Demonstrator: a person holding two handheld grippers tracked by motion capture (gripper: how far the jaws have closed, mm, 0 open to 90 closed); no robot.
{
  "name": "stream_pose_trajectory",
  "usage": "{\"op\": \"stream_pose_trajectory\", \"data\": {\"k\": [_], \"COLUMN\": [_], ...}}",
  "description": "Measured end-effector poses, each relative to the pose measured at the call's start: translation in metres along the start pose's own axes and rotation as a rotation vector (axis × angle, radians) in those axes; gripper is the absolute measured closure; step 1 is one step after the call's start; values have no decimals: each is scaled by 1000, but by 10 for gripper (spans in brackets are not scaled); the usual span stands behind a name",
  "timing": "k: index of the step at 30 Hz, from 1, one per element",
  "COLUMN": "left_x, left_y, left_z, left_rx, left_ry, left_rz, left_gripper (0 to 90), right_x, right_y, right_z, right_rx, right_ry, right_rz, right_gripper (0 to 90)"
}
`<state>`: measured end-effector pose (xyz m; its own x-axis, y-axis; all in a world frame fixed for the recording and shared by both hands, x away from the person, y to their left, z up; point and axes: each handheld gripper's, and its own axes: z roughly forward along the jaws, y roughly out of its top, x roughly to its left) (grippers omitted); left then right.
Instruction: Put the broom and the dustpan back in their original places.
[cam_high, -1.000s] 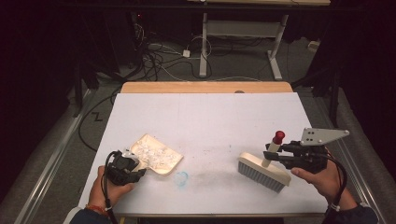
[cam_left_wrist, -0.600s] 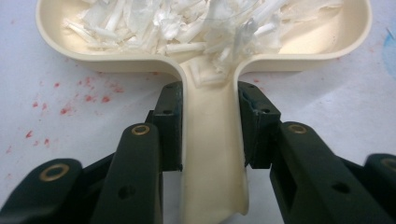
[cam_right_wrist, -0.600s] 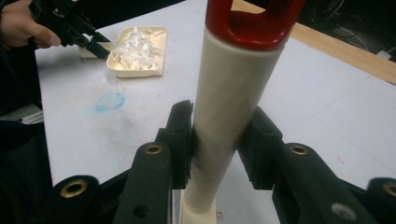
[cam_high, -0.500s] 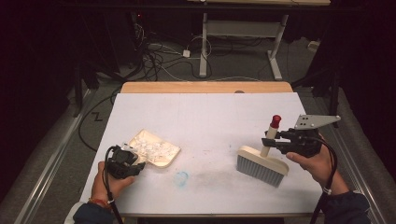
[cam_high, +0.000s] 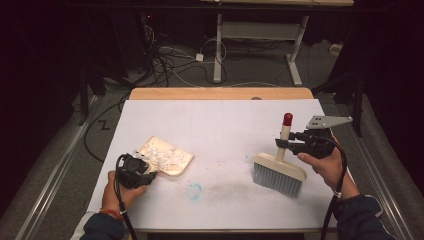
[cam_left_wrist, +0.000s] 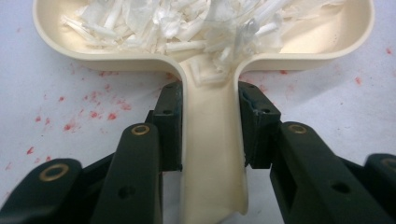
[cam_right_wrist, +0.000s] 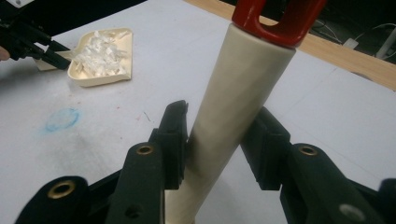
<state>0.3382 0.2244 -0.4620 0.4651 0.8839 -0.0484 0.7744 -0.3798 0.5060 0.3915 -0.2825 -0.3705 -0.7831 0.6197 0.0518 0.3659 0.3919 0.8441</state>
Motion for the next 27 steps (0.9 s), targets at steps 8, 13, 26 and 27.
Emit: {"op": "stream_pose_trajectory", "data": {"k": [8, 13, 26, 27], "left_x": [-1, -8, -25, -26], "left_y": [3, 5, -3, -4], "left_z": [0, 3, -5, -5], "left_rx": [-20, -17, -52, -56], "left_ry": [5, 30, -21, -28], "left_rz": [-46, -69, -66, -62], "left_gripper": [628, 627, 560, 543], "right_x": [-13, -16, -25, -25], "right_y": [2, 5, 8, 9], "right_z": [14, 27, 51, 53], "right_rx": [31, 40, 71, 81], "right_ry": [-36, -54, -125, -141], "right_rz": [64, 72, 84, 75], "right_gripper": [621, 616, 593, 587]}}
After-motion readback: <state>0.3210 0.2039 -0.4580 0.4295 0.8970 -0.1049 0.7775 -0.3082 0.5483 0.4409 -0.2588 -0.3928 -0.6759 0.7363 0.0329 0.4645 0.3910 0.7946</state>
